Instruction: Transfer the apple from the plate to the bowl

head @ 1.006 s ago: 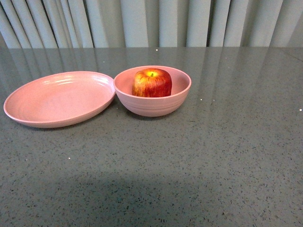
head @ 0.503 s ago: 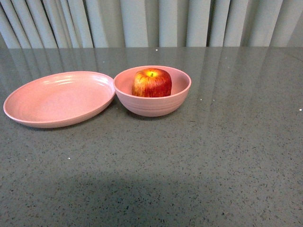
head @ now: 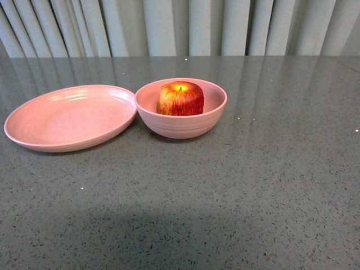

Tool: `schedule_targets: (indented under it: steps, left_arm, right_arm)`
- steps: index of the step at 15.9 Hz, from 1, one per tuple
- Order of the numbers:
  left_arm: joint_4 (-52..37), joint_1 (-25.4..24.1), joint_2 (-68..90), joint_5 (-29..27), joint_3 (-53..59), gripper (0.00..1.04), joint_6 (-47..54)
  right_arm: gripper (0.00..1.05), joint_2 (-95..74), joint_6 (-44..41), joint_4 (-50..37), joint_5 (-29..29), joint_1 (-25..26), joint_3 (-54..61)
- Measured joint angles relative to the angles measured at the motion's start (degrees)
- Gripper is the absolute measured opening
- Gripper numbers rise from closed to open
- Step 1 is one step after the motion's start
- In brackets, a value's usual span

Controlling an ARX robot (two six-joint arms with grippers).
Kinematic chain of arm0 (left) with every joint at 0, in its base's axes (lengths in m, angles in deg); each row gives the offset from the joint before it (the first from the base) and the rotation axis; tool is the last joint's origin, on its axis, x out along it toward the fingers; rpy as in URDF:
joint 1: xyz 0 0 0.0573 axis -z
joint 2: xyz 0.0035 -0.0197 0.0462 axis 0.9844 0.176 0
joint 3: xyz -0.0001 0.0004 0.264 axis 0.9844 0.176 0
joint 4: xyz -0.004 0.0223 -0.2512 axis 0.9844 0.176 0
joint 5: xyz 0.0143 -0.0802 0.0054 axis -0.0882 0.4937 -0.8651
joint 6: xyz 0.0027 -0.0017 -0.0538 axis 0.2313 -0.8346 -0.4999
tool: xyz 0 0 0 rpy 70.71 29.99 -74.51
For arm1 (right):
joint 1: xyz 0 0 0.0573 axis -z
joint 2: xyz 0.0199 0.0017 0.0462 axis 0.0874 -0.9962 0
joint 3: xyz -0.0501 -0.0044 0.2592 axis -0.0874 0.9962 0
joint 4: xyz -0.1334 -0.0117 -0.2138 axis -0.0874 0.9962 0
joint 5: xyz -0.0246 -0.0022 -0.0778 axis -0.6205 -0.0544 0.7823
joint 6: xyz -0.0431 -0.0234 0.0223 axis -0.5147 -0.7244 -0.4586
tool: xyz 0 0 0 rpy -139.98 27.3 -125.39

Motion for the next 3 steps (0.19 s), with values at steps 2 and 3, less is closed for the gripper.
schedule_targets:
  steps: [2,3]
  left_arm:
    - [0.00,0.00,0.00,0.00,0.00,0.98,0.00]
    - [0.00,0.00,0.00,0.00,0.00,0.98,0.00]
  right_arm:
    - [0.98,0.00,0.00,0.02,0.02,0.00,0.00]
    - [0.98,0.00,0.00,0.02,0.00,0.00,0.00]
